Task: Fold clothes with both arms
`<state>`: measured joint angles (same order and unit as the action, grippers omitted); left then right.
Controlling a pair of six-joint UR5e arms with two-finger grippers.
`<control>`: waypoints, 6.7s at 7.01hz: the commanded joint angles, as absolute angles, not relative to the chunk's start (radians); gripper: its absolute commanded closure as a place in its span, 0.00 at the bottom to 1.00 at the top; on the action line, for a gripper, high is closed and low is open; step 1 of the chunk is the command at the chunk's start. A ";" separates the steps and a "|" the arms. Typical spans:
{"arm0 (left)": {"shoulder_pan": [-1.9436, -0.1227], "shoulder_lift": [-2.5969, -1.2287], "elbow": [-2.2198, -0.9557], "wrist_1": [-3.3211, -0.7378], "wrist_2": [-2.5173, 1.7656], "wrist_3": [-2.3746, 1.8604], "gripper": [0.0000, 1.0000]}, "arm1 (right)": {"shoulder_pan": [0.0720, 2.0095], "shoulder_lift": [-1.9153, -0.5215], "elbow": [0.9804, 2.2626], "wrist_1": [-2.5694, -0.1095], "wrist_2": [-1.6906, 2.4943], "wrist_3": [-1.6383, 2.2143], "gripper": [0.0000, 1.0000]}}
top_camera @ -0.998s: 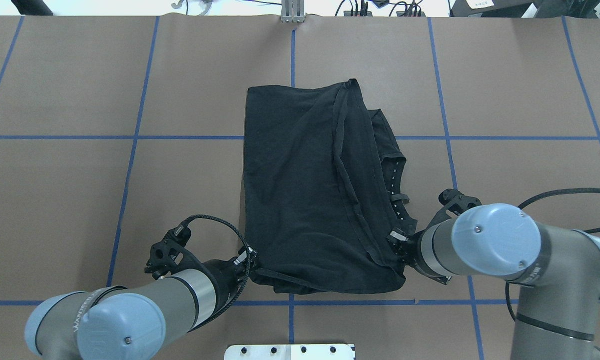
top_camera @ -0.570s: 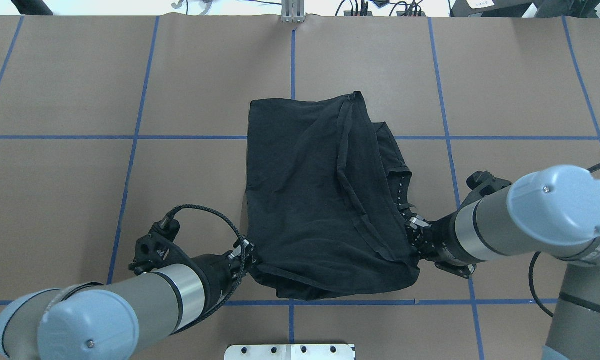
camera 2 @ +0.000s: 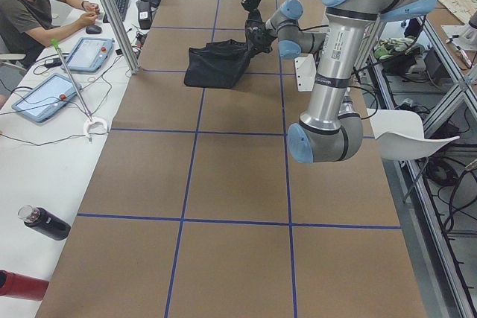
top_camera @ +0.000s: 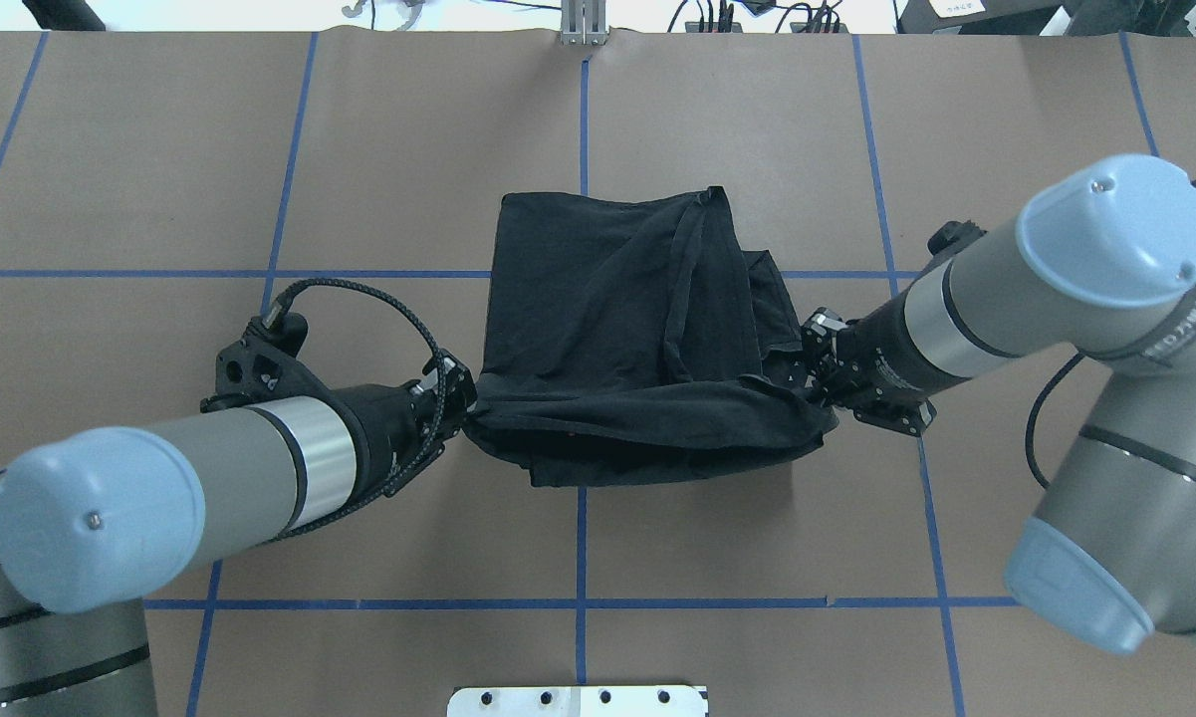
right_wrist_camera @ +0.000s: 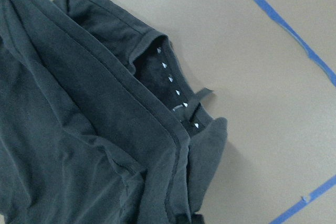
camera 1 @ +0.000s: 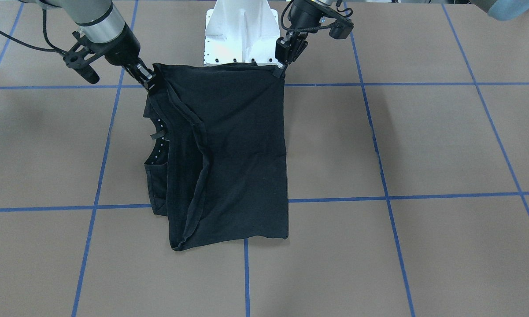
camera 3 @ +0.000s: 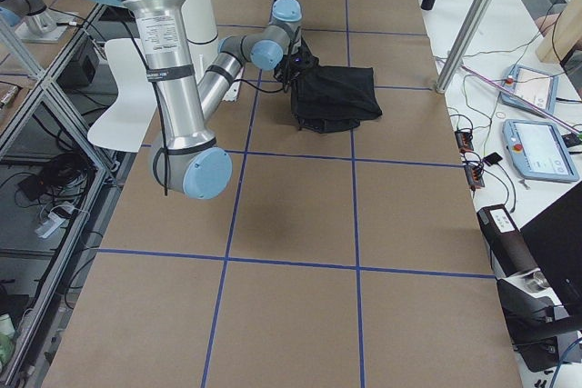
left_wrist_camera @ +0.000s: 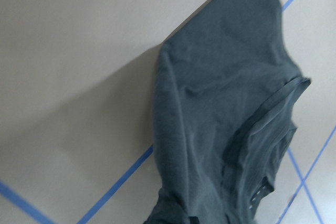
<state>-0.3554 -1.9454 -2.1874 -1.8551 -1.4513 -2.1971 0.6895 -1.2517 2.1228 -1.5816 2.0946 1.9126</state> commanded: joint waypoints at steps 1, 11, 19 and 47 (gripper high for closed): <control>-0.446 -1.991 -2.089 -1.870 -1.494 -2.122 1.00 | 0.776 -1.157 1.995 -1.583 2.146 1.830 1.00; -0.708 -2.304 -1.300 -2.276 -1.496 -1.825 0.00 | 0.893 -0.728 1.155 -1.316 2.125 1.579 0.01; -0.813 -2.025 -1.738 -2.141 -1.747 -1.339 0.00 | 1.015 -1.034 1.490 -1.321 2.144 1.190 0.00; -1.551 -1.381 -1.901 -1.767 -2.370 0.028 0.00 | 1.419 -1.496 1.744 -1.680 2.322 0.106 0.00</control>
<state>-1.5421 -1.3817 -1.9025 -1.7669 -2.3677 0.0280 1.4185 -1.4921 1.7390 -1.6803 2.3248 0.1042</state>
